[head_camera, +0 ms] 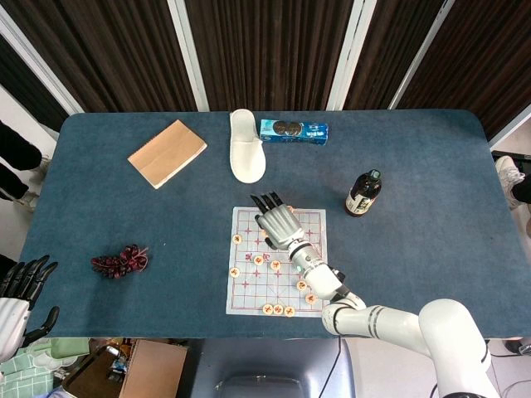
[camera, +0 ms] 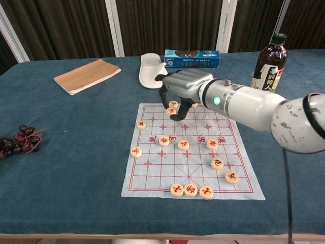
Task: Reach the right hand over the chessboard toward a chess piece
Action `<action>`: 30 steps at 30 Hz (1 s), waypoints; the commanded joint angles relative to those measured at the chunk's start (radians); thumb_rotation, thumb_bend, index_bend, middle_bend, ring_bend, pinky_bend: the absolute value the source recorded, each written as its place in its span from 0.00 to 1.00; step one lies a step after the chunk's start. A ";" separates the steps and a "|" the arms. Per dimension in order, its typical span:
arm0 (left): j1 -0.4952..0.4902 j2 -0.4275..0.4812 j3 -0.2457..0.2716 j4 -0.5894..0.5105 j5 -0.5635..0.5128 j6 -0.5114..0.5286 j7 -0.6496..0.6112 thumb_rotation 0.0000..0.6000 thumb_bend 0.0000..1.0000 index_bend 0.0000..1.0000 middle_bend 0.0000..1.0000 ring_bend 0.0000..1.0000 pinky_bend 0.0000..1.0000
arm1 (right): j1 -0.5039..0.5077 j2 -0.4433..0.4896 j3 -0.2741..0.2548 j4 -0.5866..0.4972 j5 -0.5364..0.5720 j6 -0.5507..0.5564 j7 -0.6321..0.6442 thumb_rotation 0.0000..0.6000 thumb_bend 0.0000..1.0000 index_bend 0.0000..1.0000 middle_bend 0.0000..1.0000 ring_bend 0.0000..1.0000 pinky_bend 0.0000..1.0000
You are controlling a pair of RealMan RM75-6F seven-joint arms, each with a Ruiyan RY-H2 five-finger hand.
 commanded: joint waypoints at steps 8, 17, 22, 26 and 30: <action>0.000 0.002 -0.001 0.002 -0.002 -0.002 -0.005 1.00 0.44 0.00 0.00 0.00 0.00 | 0.064 -0.128 0.037 0.181 0.075 -0.049 0.020 1.00 0.47 0.65 0.03 0.00 0.00; 0.001 0.005 0.001 0.005 -0.002 -0.003 -0.015 1.00 0.44 0.00 0.00 0.00 0.00 | 0.080 -0.170 0.039 0.257 0.071 -0.061 0.043 1.00 0.47 0.65 0.03 0.00 0.00; 0.002 0.004 0.001 0.004 0.002 0.002 -0.012 1.00 0.43 0.00 0.00 0.00 0.00 | 0.082 -0.178 0.041 0.273 0.073 -0.066 0.043 1.00 0.47 0.60 0.03 0.00 0.00; 0.002 0.004 0.003 0.005 0.007 0.003 -0.013 1.00 0.43 0.00 0.00 0.00 0.00 | 0.079 -0.173 0.040 0.264 0.078 -0.060 0.028 1.00 0.47 0.55 0.04 0.00 0.00; 0.001 0.004 0.007 0.004 0.016 0.002 -0.011 1.00 0.43 0.00 0.00 0.00 0.00 | 0.072 -0.159 0.043 0.238 0.085 -0.049 0.020 1.00 0.47 0.50 0.04 0.00 0.00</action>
